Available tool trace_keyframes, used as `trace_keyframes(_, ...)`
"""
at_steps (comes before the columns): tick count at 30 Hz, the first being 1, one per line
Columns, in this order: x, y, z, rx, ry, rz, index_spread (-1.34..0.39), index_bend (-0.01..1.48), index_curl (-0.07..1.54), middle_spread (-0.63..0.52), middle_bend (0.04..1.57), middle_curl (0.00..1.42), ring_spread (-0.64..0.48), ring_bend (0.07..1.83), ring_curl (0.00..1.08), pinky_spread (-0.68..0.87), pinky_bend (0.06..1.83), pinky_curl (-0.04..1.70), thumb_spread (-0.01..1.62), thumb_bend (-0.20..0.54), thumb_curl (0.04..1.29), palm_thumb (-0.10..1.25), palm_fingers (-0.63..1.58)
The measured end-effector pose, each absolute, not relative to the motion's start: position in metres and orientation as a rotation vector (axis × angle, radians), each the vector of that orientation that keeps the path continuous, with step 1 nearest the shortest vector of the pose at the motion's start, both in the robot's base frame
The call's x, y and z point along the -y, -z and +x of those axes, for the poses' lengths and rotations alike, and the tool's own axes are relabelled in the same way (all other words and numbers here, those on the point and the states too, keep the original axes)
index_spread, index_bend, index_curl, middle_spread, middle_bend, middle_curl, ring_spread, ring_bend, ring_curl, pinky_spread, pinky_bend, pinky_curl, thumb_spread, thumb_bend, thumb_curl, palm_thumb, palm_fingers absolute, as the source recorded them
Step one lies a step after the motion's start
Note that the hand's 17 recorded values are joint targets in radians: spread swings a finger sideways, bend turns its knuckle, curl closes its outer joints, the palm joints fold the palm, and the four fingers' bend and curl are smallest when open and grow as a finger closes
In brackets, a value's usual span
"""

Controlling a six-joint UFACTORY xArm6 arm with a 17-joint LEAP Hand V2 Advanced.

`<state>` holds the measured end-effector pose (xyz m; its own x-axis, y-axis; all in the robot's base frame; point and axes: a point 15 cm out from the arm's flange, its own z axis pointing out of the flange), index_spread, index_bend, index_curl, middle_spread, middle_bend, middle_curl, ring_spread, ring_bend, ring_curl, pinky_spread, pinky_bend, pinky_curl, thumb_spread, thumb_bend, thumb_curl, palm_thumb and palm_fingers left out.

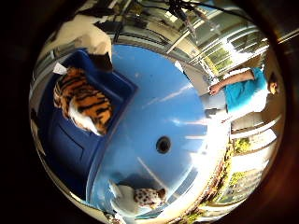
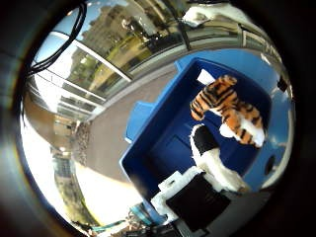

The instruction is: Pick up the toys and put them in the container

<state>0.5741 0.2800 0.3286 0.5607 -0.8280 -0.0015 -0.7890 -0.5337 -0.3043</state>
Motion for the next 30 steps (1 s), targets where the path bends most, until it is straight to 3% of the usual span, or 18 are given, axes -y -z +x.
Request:
trace_keyframes(6,-0.236,-0.386,0.538,-1.39,0.176,-2.547,-0.34,0.3,0.12,0.03,0.19,0.46,0.26,0.63,0.34,0.48,0.96,0.52,1.08,-0.04,0.5,0.56,0.01)
trace_keyframes(13,-0.151,-0.439,0.458,-1.493,0.04,-2.657,-0.26,0.22,0.17,0.06,0.19,0.41,0.27,0.59,0.32,0.5,0.88,0.46,1.09,-0.035,0.46,0.54,0.08)
trace_keyframes(19,-0.052,-0.466,0.408,-1.563,-0.065,-2.706,-0.22,0.2,0.22,0.0,0.19,0.39,0.27,0.58,0.31,0.5,0.8,0.41,1.1,-0.026,0.44,0.57,0.19)
trace_keyframes(24,-0.002,-0.448,0.397,-1.656,-0.174,-2.694,-0.22,0.19,0.25,0.0,0.18,0.38,0.26,0.51,0.3,0.49,0.74,0.37,1.11,-0.024,0.43,0.59,0.15)
trace_keyframes(28,0.019,-0.377,0.375,-1.715,-0.428,-2.72,-0.23,0.19,0.26,0.01,0.18,0.37,0.25,0.46,0.29,0.46,0.66,0.34,1.12,-0.019,0.43,0.63,0.1)
trace_keyframes(30,0.026,-0.343,0.376,-1.702,-0.462,-2.725,-0.23,0.19,0.27,0.01,0.18,0.36,0.24,0.45,0.28,0.45,0.63,0.32,1.12,-0.02,0.43,0.64,0.11)
